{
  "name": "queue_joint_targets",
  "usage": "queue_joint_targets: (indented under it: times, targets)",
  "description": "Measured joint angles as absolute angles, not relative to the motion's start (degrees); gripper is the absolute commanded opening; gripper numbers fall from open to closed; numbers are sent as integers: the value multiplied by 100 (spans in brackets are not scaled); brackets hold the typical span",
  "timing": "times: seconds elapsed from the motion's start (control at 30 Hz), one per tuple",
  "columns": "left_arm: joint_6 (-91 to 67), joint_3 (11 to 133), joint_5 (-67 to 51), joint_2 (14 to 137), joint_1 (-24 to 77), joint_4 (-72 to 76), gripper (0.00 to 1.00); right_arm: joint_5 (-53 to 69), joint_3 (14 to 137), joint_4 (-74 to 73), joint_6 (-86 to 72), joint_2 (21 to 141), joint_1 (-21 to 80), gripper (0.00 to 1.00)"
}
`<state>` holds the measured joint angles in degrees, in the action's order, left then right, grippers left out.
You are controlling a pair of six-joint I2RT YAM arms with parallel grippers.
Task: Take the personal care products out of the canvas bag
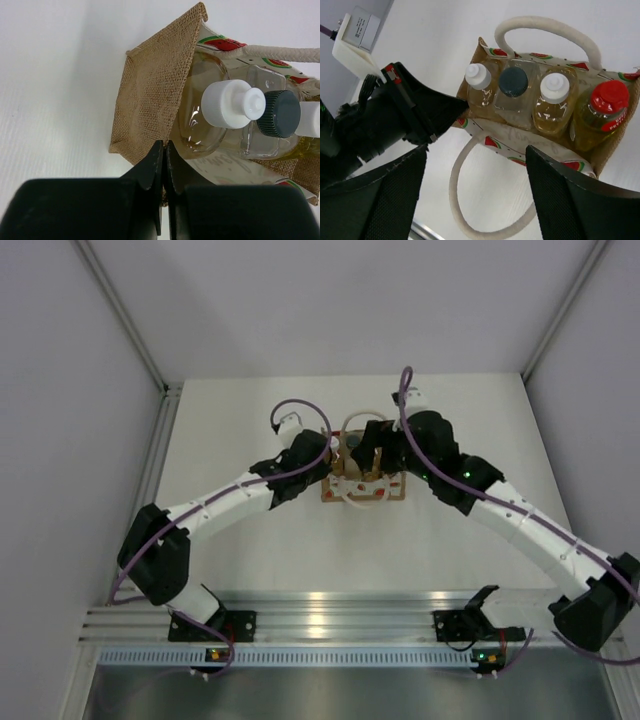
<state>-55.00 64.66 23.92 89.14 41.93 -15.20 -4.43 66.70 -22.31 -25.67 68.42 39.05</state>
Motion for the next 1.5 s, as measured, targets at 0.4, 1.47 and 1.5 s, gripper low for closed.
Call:
queue_joint_targets:
  times: [0.4, 1.47, 1.5]
  targets:
    - [-6027, 5942, 2534, 8635, 4200, -1066, 0, -2012, 8193, -2222, -2375, 8991, 4779, 61]
    - [-6289, 5570, 2388, 8525, 4195, -506, 0, -2733, 9231, -2349, -2029, 10602, 4801, 32]
    - [-6289, 5570, 2388, 8525, 4193, -506, 0, -2746, 9229, -2349, -2045, 10604, 4801, 32]
